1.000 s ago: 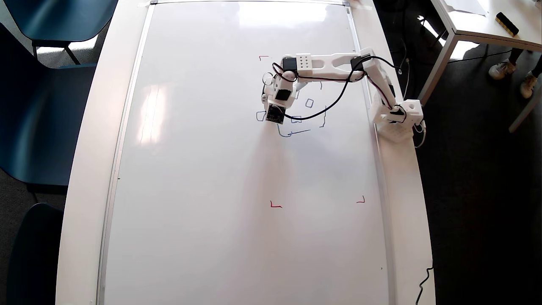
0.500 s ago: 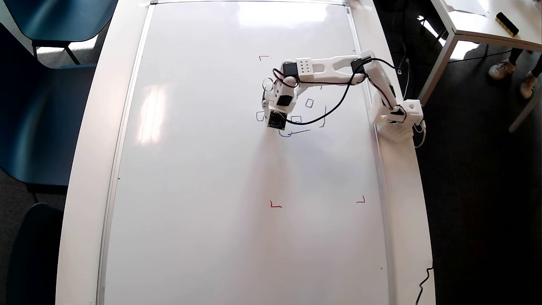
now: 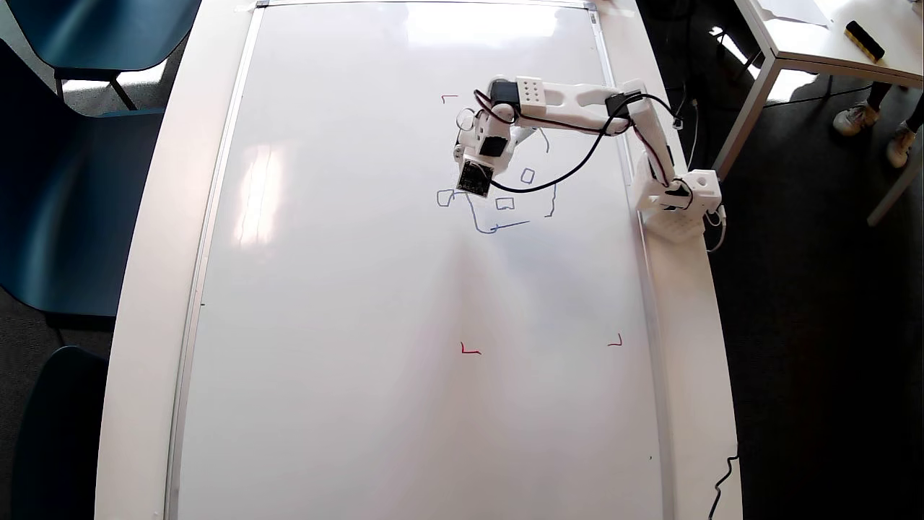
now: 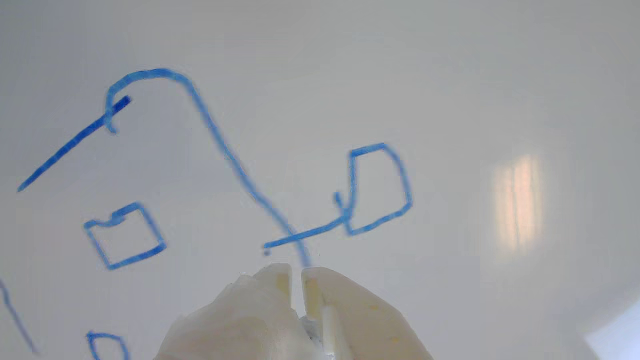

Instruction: Draw on a whiteboard a robot head using a pen attached to the gripper

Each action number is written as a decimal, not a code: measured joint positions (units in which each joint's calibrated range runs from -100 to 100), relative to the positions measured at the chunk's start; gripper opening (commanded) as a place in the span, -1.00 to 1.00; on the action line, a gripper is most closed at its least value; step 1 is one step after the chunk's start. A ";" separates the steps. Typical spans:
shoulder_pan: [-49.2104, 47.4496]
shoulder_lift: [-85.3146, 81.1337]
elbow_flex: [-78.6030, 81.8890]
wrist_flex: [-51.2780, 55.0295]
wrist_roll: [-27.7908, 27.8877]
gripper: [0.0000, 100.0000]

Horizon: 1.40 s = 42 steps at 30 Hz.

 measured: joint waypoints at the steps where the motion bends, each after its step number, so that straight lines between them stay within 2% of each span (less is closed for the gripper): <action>1: 0.00 -0.68 0.37 0.68 0.00 -0.97; 14: -4.22 -17.62 27.68 0.93 4.12 -0.97; 32: -8.30 -29.73 46.87 0.84 5.55 -0.97; 42: -8.75 -30.66 52.63 -2.96 6.13 -0.97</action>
